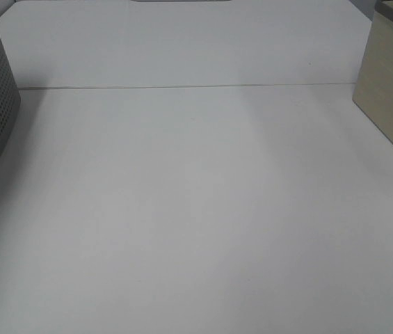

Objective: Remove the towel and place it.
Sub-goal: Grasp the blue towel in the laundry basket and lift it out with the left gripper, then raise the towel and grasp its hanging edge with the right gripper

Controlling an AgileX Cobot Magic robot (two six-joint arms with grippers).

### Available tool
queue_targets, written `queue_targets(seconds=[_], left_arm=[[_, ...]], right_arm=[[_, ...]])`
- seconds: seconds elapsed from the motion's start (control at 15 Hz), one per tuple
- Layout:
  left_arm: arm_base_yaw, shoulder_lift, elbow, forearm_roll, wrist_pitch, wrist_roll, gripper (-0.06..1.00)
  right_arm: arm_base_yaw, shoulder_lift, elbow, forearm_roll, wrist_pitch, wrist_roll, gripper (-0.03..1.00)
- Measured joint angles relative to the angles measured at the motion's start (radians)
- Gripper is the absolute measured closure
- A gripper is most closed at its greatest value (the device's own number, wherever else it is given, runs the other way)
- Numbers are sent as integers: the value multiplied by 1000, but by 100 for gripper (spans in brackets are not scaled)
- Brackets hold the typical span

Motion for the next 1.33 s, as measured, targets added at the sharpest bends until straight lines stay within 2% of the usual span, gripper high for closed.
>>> queue_targets(seconds=[0.33, 0.6, 0.73, 1.13, 1.33], left_arm=[[-3, -189, 0, -34, 46, -3, 94], [-8, -312, 0, -128, 50, -21, 94], [-11, -364, 0, -144, 23, -21, 94], [-23, -529, -3, -147, -147, -21, 94], [-127, -583, -4, -147, -315, -21, 94]], right_arm=[[0, 0, 0, 0, 0, 0, 7], [0, 0, 0, 0, 0, 0, 7], [0, 0, 0, 0, 0, 0, 7], [0, 0, 0, -6, 0, -2, 7], [0, 0, 0, 4, -1, -3, 7]])
